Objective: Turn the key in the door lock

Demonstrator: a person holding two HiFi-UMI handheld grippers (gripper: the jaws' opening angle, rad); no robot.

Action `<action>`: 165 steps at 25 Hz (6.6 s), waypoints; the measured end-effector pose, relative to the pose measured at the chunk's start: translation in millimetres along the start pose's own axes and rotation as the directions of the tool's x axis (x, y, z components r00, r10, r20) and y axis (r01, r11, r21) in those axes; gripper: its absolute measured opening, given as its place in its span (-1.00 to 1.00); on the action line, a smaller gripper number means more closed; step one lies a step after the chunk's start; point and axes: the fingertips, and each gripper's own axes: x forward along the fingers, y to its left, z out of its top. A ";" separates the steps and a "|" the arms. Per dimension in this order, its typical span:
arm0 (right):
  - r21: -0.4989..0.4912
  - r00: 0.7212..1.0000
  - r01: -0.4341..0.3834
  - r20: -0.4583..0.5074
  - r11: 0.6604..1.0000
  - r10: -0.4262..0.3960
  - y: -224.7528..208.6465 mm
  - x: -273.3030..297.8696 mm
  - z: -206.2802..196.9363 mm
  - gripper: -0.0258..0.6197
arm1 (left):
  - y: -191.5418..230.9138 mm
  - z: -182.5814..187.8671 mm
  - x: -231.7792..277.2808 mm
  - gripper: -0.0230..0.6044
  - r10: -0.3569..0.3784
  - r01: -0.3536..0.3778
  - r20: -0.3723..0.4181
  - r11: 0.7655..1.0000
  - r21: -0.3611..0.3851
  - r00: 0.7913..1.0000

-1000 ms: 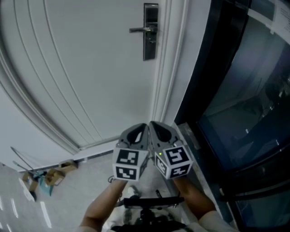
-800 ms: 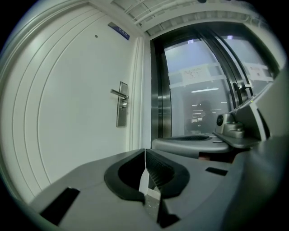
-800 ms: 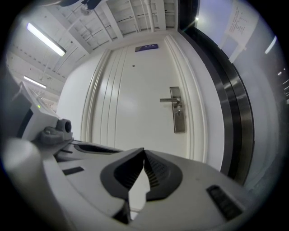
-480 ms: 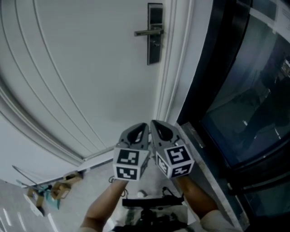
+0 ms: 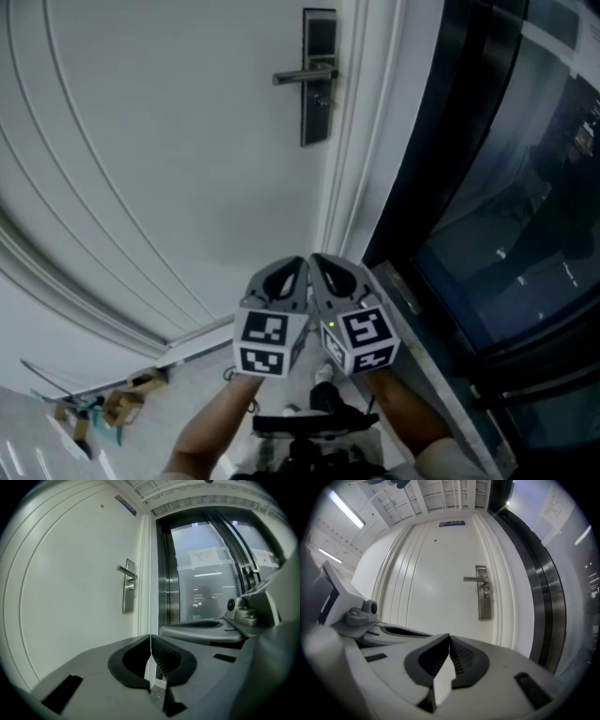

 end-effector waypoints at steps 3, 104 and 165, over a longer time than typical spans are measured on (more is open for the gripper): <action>-0.025 1.000 -0.007 0.000 1.000 0.007 -11.5 11.2 2.4 -0.90 | 4.7 4.0 17.4 -0.87 0.005 -0.005 0.001 1.000 0.003 1.000; 0.502 0.971 -0.232 0.169 0.833 0.168 -201.1 210.4 147.5 -0.53 | 101.5 108.9 186.7 -0.87 -0.001 0.002 0.141 1.000 -0.005 0.990; 0.229 0.987 -0.160 0.056 0.960 0.151 -189.6 219.5 145.6 -0.84 | 100.9 101.1 182.6 -0.87 -0.005 0.007 0.131 1.000 -0.017 0.991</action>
